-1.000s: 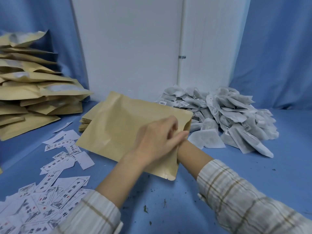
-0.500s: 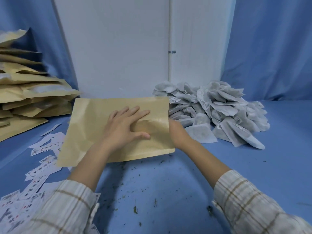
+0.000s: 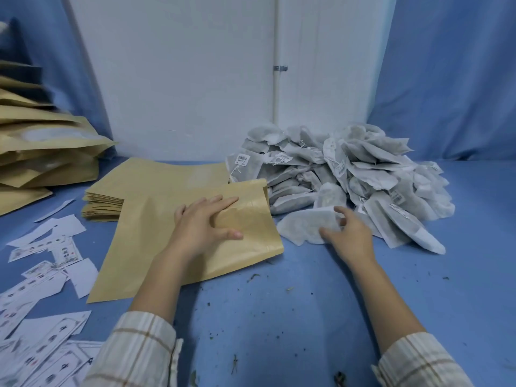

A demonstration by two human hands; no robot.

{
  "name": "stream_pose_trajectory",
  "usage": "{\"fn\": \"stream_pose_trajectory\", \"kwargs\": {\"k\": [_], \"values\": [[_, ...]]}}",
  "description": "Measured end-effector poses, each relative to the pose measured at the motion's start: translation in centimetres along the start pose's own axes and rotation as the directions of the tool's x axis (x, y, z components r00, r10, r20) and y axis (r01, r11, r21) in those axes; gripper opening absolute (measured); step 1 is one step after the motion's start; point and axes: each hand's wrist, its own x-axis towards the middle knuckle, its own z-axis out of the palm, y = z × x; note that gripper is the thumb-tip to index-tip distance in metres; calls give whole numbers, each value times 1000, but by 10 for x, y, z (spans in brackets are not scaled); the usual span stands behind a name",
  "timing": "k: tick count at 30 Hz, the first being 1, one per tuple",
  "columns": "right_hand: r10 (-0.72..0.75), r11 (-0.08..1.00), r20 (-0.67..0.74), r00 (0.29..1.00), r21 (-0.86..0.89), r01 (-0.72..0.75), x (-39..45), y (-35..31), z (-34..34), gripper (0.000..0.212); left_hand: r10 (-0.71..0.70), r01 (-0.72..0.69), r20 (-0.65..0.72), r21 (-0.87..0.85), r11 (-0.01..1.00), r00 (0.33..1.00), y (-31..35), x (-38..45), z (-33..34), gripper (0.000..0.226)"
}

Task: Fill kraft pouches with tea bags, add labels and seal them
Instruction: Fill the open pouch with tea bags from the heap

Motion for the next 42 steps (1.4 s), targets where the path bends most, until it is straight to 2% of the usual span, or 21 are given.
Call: {"fn": "stream_pose_trajectory", "kwargs": {"k": [3,6,11,14,16,18,20,21,22,23,25,26,27,28,29,31,33,35,37,39,42], "values": [[56,900,-51,997,435,-28,-5,-1,-2,45,-5,5,-14,-9,1000,1000,-1,0,1,76],[72,781,-48,996,624,-27,-4,-3,-4,29,-5,5,2,2,1000,1000,1,-1,0,76],[60,676,-37,998,736,-14,-3,-5,-18,23,1,1,42,-53,999,999,1,-7,-2,77],[8,688,5,1000,726,-10,-12,-21,-13,25,11,-5,37,-164,986,999,3,-10,-5,77],[-94,700,72,993,714,15,-23,-40,3,22,26,-14,47,-222,975,999,9,-10,-7,76],[-253,731,231,940,682,29,-32,-62,18,27,46,-30,58,-261,965,997,13,-9,-10,72],[-372,820,479,795,572,39,-35,-79,28,39,67,-53,44,-261,964,997,12,-6,-14,66],[-373,848,544,751,528,38,-34,-84,33,37,61,-50,29,-270,962,998,10,-5,-15,64],[-352,848,537,767,529,18,-32,-86,37,29,45,-40,9,-294,955,999,7,-5,-17,62],[-308,831,458,834,556,2,-30,-86,41,19,25,-30,-19,-317,948,1000,4,-5,-17,59],[-143,807,124,982,589,43,-24,-76,49,12,16,-37,-72,-300,953,997,2,-6,-14,51],[-90,858,-44,995,503,100,-21,-70,52,9,28,-54,-97,-276,960,995,3,-6,-13,51],[-107,931,-148,983,333,152,-17,-64,54,24,36,-65,-116,-254,965,993,4,-6,-12,54],[-173,972,-150,973,134,194,-13,-56,56,41,36,-63,-127,-220,973,991,4,-6,-11,60],[-233,972,-92,968,-34,231,-9,-50,58,52,25,-47,-126,-168,985,992,3,-6,-12,67],[-256,941,27,966,-223,255,-2,-41,64,54,9,-16,-103,-69,998,995,0,-5,-12,71],[-226,940,15,974,-259,222,0,-37,70,38,8,-11,-84,-38,999,996,-4,-6,-12,71],[-205,952,-82,975,-246,179,-1,-38,74,24,-10,5,-76,-59,998,997,-7,-6,-12,71],[-259,937,-164,952,-283,206,-1,-39,74,19,-21,14,-83,-79,997,996,-9,-5,-12,71],[-316,916,-132,939,-301,266,1,-39,74,24,-15,8,-96,-71,997,995,-9,-5,-12,70],[-281,915,-48,959,-316,252,3,-38,74,41,-7,2,-96,-57,998,995,-9,-5,-10,71]]}}
